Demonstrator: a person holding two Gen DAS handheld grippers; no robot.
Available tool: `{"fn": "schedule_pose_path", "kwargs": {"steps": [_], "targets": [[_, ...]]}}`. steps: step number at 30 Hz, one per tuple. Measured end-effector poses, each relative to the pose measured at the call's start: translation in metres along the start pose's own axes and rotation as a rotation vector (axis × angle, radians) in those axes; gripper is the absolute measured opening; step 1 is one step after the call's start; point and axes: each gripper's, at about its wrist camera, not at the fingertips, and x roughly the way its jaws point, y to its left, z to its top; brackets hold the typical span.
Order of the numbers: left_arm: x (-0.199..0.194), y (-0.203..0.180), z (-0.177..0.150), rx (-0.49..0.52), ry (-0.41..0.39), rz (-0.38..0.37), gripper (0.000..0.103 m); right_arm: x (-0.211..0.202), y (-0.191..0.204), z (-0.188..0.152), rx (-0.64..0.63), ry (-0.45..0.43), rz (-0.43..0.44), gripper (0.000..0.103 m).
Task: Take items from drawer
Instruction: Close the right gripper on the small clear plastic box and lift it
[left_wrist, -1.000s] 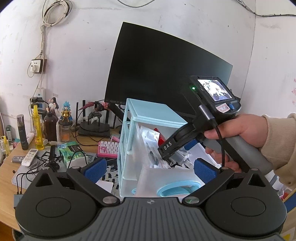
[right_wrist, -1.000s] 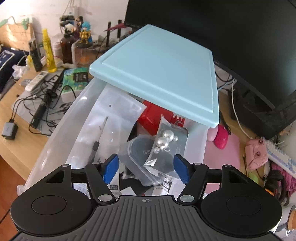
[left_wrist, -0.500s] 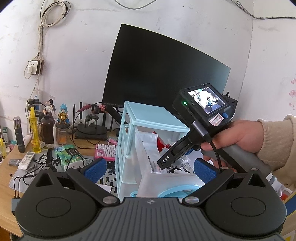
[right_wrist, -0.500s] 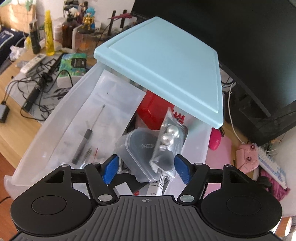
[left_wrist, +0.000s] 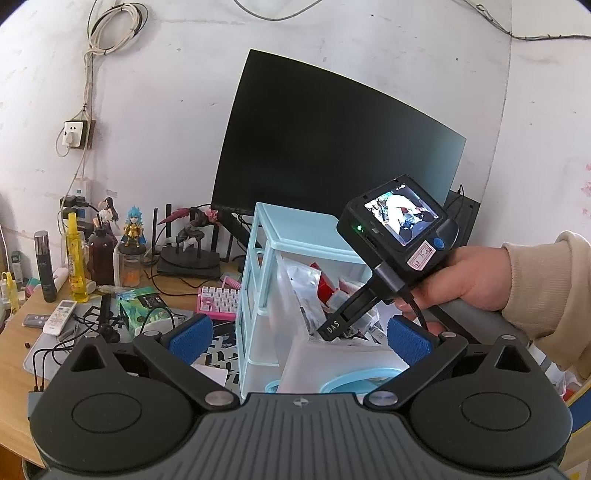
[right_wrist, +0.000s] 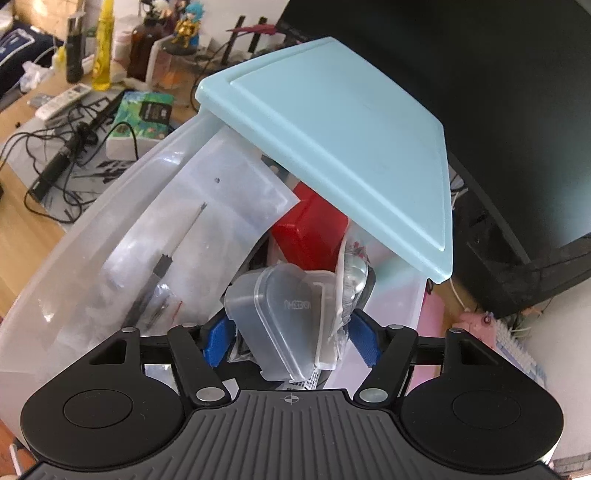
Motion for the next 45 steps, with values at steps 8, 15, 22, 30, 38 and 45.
{"fn": "schedule_pose_path", "kwargs": {"steps": [8,15,22,30,38,45], "targets": [[0.004,0.001,0.003,0.002,-0.001,-0.003,0.103,0.001,-0.006,0.001,-0.019,0.001,0.020,0.058],[0.009,0.001,0.004,0.009,-0.001,-0.011,0.103,-0.002,-0.014,0.000,0.002,-0.012,0.052,0.054],[0.011,0.002,0.004,0.006,0.001,-0.015,0.103,-0.008,-0.024,-0.001,0.039,-0.015,0.100,0.052],[0.012,0.001,0.004,0.012,0.004,-0.024,0.103,-0.022,-0.031,-0.004,0.070,-0.042,0.139,0.043],[0.010,-0.003,0.004,0.023,0.004,-0.032,0.103,-0.034,-0.038,-0.008,0.095,-0.063,0.169,0.035],[0.008,-0.005,0.003,0.029,0.005,-0.036,0.103,-0.049,-0.042,-0.011,0.114,-0.098,0.187,0.029]]}}
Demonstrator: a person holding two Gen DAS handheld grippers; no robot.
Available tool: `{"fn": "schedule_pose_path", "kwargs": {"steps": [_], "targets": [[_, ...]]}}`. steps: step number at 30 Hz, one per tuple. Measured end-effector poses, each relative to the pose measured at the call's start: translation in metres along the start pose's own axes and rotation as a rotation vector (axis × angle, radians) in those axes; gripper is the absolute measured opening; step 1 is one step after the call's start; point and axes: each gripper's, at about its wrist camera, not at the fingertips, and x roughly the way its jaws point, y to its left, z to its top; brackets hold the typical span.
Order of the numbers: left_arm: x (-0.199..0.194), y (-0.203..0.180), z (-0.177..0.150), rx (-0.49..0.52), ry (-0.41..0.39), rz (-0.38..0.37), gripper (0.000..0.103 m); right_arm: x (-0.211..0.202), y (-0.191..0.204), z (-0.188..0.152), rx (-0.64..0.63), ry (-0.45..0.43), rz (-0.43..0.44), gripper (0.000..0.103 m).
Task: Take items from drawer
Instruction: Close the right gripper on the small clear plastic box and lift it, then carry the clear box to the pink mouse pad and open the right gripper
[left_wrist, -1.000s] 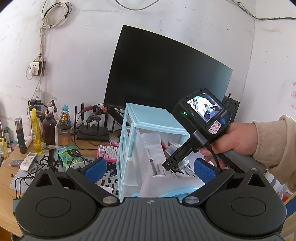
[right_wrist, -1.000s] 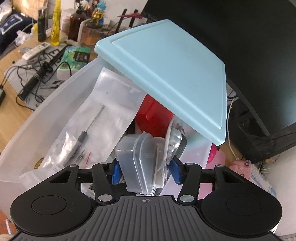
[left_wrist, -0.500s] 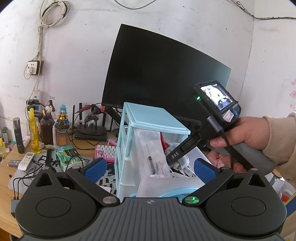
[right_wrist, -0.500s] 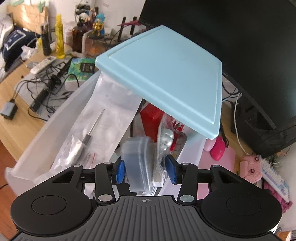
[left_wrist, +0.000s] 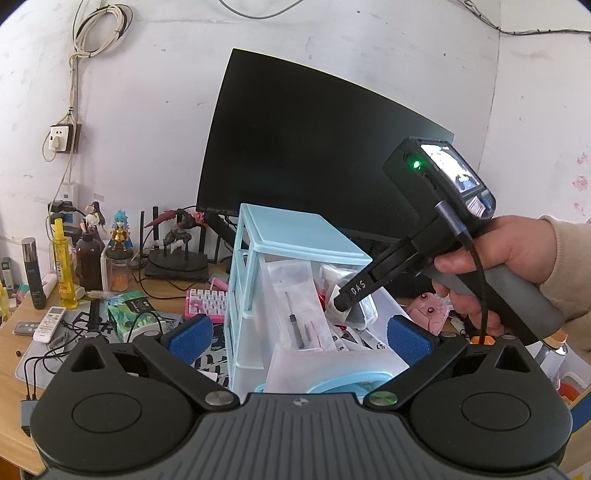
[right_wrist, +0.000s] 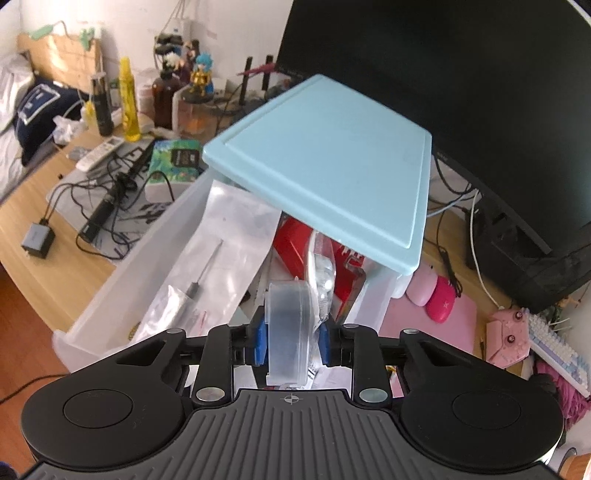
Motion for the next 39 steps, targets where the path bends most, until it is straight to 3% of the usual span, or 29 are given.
{"fn": "schedule_pose_path", "kwargs": {"steps": [15,39], "targets": [[0.000,-0.006,0.001,0.014,0.001,0.004,0.103,-0.027,-0.006,-0.005,0.035,-0.060,0.064,0.028],[0.003,-0.025,0.007,0.057,0.000,-0.009,0.103,-0.078,-0.034,-0.002,0.095,-0.187,0.074,0.028]]}}
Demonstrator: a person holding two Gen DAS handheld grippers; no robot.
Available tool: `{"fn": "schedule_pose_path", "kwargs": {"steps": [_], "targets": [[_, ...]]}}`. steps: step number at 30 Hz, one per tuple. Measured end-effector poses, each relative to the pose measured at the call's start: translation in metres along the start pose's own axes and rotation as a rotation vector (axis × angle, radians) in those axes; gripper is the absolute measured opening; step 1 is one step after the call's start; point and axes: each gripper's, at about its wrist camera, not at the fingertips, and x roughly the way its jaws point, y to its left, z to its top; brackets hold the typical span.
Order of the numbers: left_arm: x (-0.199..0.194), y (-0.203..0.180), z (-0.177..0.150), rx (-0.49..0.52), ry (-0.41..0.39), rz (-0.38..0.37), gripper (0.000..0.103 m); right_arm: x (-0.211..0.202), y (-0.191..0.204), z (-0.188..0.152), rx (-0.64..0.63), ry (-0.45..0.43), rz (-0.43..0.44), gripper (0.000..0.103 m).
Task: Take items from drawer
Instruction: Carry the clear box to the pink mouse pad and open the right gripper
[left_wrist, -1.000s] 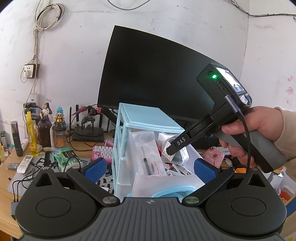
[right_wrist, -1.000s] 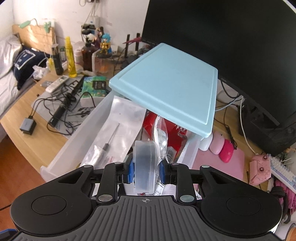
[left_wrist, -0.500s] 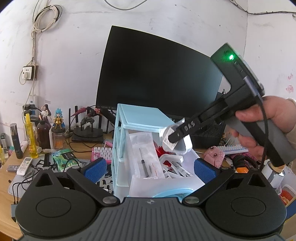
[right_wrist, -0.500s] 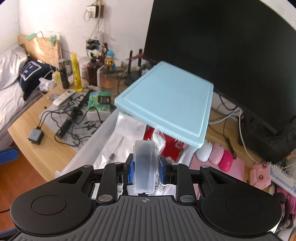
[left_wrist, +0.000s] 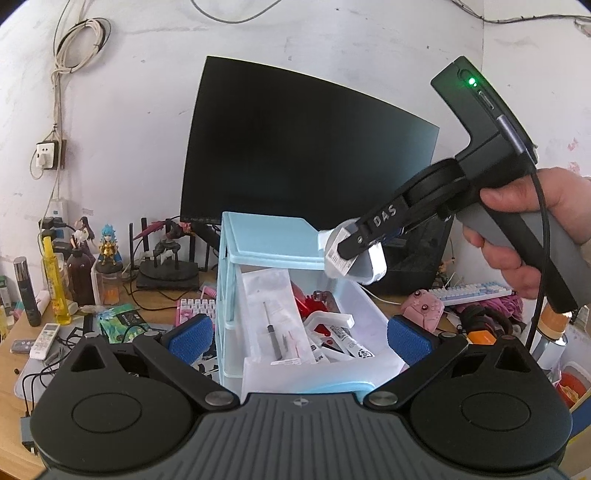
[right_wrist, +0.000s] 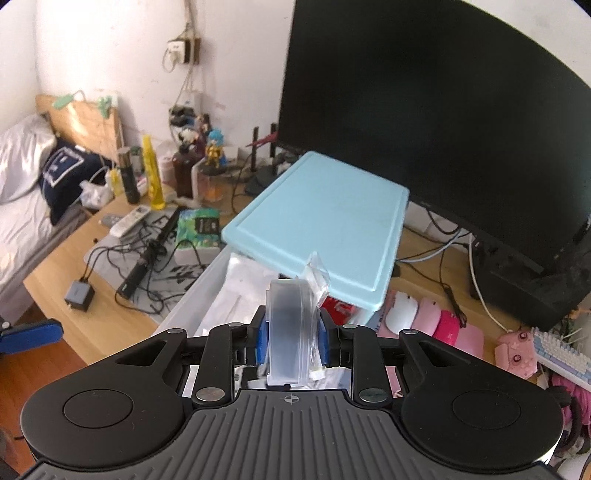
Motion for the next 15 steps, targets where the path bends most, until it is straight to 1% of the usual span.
{"fn": "schedule_pose_path", "kwargs": {"steps": [5,9,15], "targets": [[0.006,-0.010,0.004,0.026,0.010,-0.023,0.103,-0.009,-0.028,-0.001,0.083,-0.027,-0.026,0.028],[0.013,-0.020,0.007,0.049,0.023,-0.049,0.103,-0.016,-0.060,-0.007,0.161,-0.043,-0.059,0.028],[0.024,-0.035,0.010,0.074,0.042,-0.080,0.103,-0.004,-0.110,-0.030,0.265,-0.026,-0.131,0.028]]}}
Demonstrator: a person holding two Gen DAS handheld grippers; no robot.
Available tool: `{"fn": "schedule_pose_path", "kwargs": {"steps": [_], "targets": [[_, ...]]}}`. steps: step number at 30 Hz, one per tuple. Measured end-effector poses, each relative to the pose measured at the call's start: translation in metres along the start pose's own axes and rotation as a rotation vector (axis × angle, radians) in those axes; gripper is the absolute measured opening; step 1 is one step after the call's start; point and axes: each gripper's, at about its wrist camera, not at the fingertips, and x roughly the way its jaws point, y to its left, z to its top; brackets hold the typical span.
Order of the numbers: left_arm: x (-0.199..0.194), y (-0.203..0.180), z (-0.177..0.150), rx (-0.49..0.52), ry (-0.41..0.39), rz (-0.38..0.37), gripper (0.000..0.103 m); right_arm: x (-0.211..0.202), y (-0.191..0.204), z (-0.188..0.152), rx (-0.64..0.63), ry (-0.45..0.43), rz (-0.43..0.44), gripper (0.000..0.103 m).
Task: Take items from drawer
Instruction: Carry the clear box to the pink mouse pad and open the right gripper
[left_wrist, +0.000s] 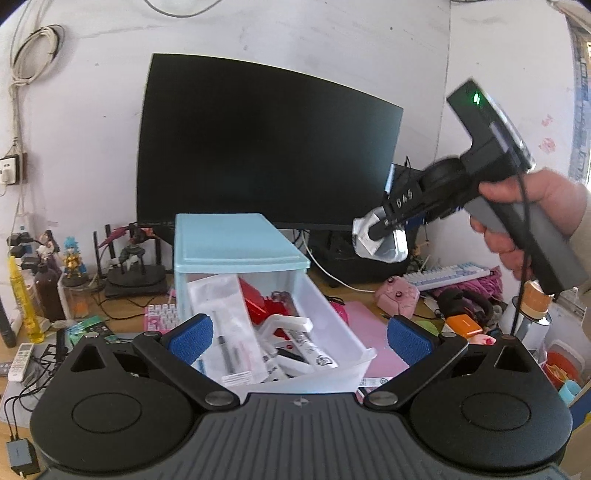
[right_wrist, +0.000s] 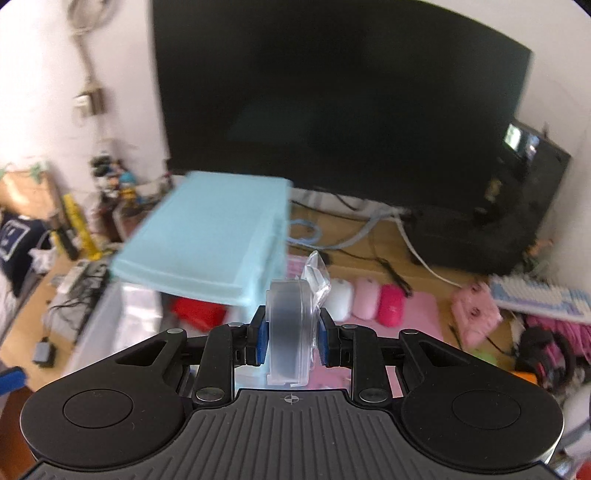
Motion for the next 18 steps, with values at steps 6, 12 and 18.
{"fn": "schedule_pose_path", "kwargs": {"steps": [6,12,18], "targets": [[0.006,-0.011,0.001,0.005,0.021,-0.005,0.103,0.044,-0.043,-0.024,0.080,0.061,-0.062,0.028],[0.005,-0.015,0.000,-0.007,0.034,0.023,0.103,0.123,-0.067,-0.062,0.121,0.147,-0.090,0.028],[0.004,-0.016,0.000,-0.028,0.032,0.057,0.103,0.206,-0.069,-0.101,0.110,0.247,-0.134,0.028]]}}
